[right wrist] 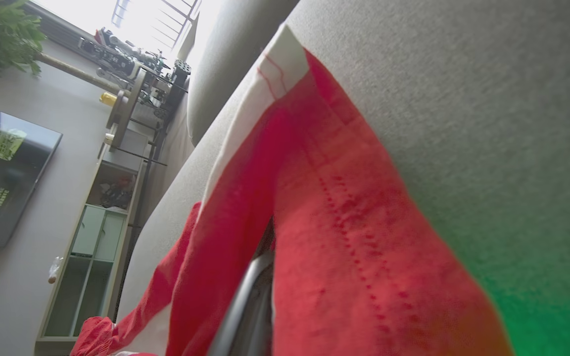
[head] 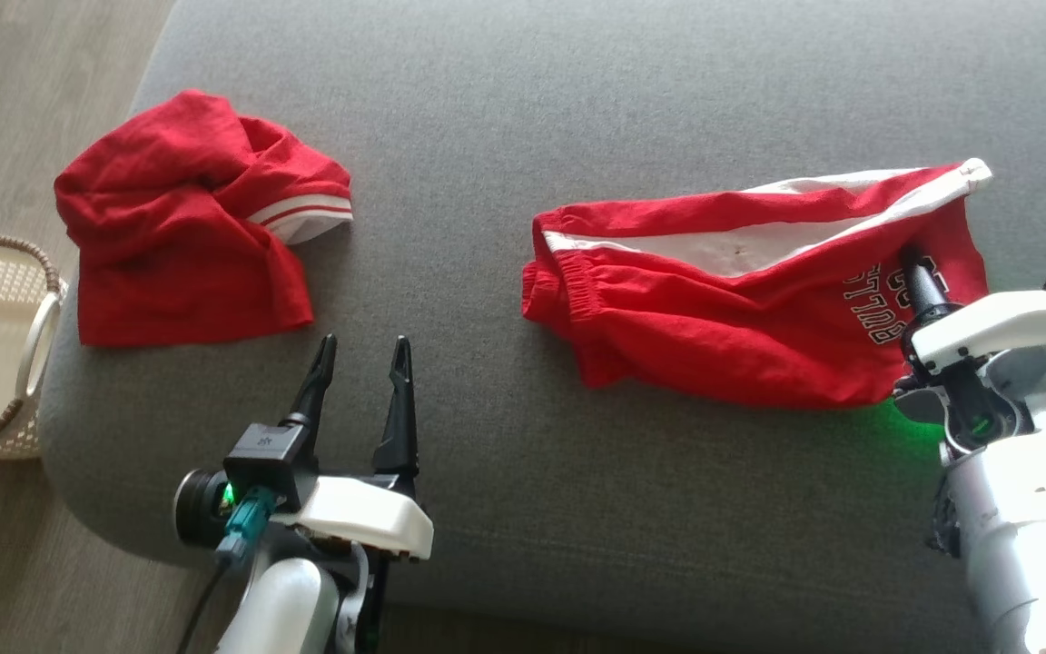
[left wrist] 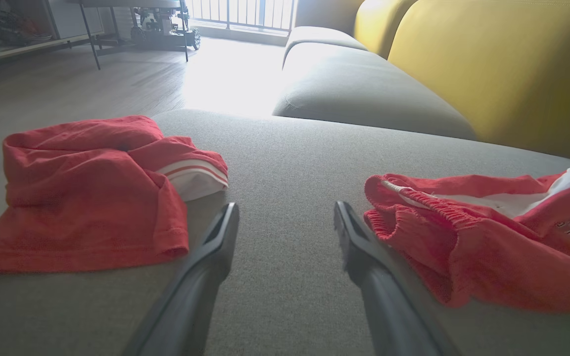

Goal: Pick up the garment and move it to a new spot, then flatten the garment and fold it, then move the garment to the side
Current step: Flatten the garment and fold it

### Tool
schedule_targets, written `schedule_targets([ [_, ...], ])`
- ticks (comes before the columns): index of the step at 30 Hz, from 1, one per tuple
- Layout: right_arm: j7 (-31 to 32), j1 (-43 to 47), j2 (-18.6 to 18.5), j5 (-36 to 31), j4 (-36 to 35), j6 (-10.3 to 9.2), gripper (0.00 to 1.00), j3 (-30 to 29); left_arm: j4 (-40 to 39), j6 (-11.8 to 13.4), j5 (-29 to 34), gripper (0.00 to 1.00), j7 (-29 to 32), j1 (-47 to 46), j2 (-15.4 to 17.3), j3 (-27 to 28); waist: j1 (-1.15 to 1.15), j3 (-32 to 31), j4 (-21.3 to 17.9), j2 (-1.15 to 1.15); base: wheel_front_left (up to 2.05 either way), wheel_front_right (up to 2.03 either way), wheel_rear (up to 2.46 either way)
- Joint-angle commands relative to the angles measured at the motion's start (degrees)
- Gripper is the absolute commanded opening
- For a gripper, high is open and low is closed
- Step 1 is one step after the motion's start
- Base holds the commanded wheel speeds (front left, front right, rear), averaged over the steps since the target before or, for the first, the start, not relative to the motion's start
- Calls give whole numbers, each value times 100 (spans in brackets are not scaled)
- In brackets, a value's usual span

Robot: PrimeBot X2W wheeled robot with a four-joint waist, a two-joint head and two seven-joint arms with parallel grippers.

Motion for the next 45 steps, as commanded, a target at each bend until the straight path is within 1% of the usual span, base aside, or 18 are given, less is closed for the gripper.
schedule_targets([
  [1,-123,113,121,87,4,-1,0,78,-158,36,-17,100,-30,-81,4,171,0,-64,-44,0,0,0,0],
  [8,-611,204,-68,224,-4,-1,0,-125,-134,0,13,100,-30,25,4,233,0,-265,-172,0,0,0,0],
  [12,-1056,331,-266,128,166,-1,0,-283,-118,-38,37,100,-30,105,4,269,0,-400,-259,0,0,0,0],
  [15,-1455,413,-511,-164,594,-1,0,-454,-109,-54,50,100,-30,159,4,298,0,-490,-315,0,0,0,0],
  [18,-1676,393,-695,-442,1051,-1,0,-690,-108,-75,66,100,-30,217,4,332,0,-572,-380,0,0,0,0],
  [21,-1740,308,-741,-698,1411,-1,0,-824,-100,-113,81,100,-30,269,4,366,0,-626,-465,0,0,0,0],
  [25,-1765,180,-725,-971,1517,-1,0,-955,-68,-153,90,100,-30,289,4,358,0,-683,-543,0,0,0,0],
  [27,-1767,142,-698,-1135,1340,-1,0,-1031,-64,-155,82,100,-30,284,4,350,0,-708,-567,0,0,0,0],
  [30,-1769,164,-558,-1455,970,-1,0,-1105,-51,-158,74,100,-30,279,4,332,0,-752,-580,0,0,0,0],
  [36,-1770,243,-79,-2040,107,-1,0,-1071,-65,-149,45,100,-30,294,4,363,0,-804,-501,0,0,0,0],
  [41,-1770,337,237,-2236,-480,-1,0,-651,-57,-156,24,100,-30,344,4,393,0,-814,-380,0,0,0,0],
  [45,-1756,454,351,-2139,-832,-1,0,-120,-58,-151,14,100,-30,367,4,390,0,-811,-277,0,0,0,0],
])
